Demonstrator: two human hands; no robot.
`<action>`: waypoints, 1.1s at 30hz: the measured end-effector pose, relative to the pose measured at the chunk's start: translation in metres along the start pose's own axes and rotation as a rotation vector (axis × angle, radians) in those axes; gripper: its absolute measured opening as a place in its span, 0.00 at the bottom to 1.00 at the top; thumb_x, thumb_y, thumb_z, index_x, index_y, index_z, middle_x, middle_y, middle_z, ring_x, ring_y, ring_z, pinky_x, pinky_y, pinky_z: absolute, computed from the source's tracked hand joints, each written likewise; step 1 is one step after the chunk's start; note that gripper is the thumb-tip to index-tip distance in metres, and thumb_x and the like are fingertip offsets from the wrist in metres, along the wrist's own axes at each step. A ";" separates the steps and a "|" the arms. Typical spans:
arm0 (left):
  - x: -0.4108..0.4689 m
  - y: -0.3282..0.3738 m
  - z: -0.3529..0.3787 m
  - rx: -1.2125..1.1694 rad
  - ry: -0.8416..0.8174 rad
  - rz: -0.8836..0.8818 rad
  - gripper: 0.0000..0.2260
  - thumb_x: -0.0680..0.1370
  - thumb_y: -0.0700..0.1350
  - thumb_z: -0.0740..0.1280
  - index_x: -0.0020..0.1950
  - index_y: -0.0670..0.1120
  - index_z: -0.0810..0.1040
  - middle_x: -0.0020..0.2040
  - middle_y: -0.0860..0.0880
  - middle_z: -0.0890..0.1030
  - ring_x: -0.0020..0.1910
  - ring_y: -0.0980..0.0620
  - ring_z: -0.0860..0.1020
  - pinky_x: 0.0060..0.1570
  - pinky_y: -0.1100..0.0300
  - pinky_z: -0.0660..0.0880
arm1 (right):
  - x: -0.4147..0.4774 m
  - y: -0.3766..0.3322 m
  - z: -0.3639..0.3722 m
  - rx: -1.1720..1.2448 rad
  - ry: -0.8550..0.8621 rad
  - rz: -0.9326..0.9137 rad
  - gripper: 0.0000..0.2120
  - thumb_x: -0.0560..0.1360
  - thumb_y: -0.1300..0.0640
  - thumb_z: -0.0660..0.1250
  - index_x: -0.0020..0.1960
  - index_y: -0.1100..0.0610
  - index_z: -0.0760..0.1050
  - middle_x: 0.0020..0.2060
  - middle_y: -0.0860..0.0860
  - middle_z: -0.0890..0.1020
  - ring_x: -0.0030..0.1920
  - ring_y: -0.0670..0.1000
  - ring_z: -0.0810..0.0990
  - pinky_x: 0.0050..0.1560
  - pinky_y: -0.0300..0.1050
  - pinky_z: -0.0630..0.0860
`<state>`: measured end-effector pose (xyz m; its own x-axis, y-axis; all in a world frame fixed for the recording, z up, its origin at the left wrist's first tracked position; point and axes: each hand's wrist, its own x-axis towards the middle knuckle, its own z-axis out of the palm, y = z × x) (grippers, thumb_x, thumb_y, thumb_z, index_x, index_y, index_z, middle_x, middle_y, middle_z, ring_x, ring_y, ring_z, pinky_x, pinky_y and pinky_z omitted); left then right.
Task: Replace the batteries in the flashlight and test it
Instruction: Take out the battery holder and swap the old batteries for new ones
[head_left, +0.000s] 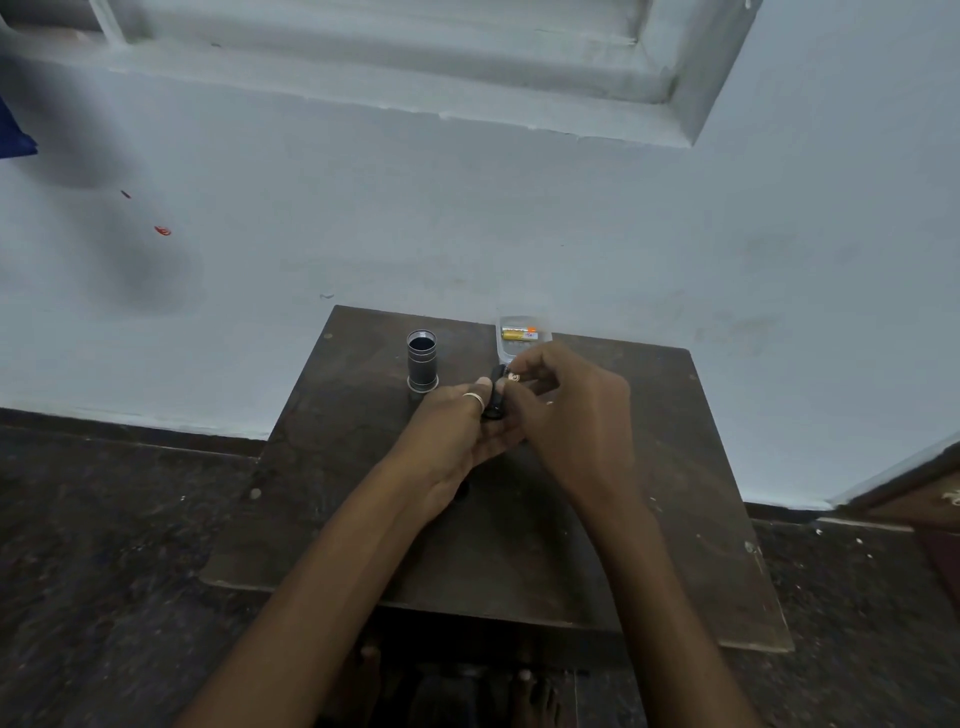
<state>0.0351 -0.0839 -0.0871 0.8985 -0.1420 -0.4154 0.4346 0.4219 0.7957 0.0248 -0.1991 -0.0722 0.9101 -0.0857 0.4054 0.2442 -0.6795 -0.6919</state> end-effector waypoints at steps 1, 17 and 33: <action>0.000 0.001 0.000 -0.002 -0.002 0.003 0.15 0.85 0.40 0.55 0.58 0.34 0.78 0.50 0.41 0.86 0.41 0.51 0.86 0.37 0.61 0.81 | -0.001 0.001 0.000 0.002 -0.014 -0.032 0.04 0.69 0.61 0.75 0.43 0.54 0.83 0.37 0.45 0.85 0.39 0.48 0.83 0.42 0.46 0.80; 0.005 0.001 -0.001 -0.071 -0.031 -0.019 0.14 0.84 0.47 0.59 0.56 0.37 0.77 0.40 0.41 0.86 0.41 0.46 0.86 0.36 0.57 0.82 | 0.010 0.024 -0.006 0.102 -0.265 0.056 0.31 0.70 0.55 0.79 0.70 0.54 0.73 0.63 0.47 0.81 0.59 0.36 0.75 0.51 0.23 0.70; -0.001 0.005 -0.002 0.076 -0.079 0.010 0.10 0.82 0.43 0.65 0.54 0.37 0.79 0.39 0.44 0.86 0.39 0.51 0.86 0.38 0.60 0.81 | 0.009 0.022 -0.004 0.140 -0.250 0.026 0.33 0.68 0.62 0.78 0.71 0.55 0.71 0.55 0.43 0.80 0.53 0.36 0.77 0.47 0.26 0.74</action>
<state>0.0363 -0.0798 -0.0832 0.9035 -0.2095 -0.3740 0.4266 0.3549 0.8319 0.0374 -0.2177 -0.0814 0.9668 0.0921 0.2382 0.2473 -0.5707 -0.7830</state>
